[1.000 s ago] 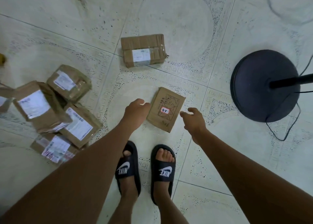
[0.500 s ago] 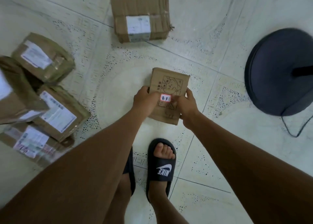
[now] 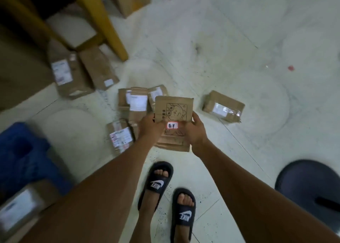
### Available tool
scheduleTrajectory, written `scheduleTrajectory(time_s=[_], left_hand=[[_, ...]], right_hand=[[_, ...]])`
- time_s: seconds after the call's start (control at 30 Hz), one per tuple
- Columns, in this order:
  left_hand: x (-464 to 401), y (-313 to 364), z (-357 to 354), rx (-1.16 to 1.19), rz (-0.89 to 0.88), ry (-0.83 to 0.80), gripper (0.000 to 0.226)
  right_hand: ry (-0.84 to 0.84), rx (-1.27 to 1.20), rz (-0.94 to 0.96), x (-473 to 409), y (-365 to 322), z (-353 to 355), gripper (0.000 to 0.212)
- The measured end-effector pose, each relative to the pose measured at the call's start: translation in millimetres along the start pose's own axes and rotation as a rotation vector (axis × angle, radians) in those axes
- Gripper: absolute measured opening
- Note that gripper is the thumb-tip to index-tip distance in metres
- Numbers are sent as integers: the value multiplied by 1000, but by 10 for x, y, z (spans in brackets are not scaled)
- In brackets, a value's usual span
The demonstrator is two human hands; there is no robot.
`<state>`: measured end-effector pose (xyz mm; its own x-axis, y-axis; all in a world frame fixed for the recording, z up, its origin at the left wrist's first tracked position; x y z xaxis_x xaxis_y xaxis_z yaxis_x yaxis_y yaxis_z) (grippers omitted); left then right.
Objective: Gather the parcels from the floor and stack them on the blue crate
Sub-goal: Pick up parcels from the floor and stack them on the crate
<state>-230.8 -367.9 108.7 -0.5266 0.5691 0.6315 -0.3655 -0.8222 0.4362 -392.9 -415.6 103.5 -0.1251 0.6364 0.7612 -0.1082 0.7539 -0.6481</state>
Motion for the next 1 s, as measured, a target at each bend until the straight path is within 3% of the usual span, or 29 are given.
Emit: scheduleTrajectory(time_s=[0.2,0.3,0.43,0.57,0.7,0.8,1.0], left_hand=[[515,-954,1249,176,189,193,29],[837,-1698,1674,262,332,294,29],[1390,-2675,2071,351,575,429,33],[1947,-3555,2337,380,706,527,29],[2440,-4426,2465,470,794,572,33],[2759,-5027,2513,483,788,567,31],[3074,-5882,2369,438,754,434,29]], right_hand=[[-280,299,104,691,-163,-1352,43],[-470,416,141,1162,-79,-2102,23],[-634,637,190,1647,348,-3001,32],[-790,823,224,2225,974,-3737,31],[-837,890,168,2738,1677,-4172,31],[-767,903,118,3045,2187,-4348,30],[-689,973,35,3426,2962,-4445,35]])
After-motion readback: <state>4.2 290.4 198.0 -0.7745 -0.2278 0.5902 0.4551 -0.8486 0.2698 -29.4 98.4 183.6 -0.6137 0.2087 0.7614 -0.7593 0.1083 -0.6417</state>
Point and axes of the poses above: each hand's wrist, its own x-axis away from the middle knuckle, its own z-axis out of the back of the hand, y = z × x, the point moved 9 cm from there along -x, towards the middle knuckle, and after that the axes turned 14 degrees about -x, right-handed, at the moved point
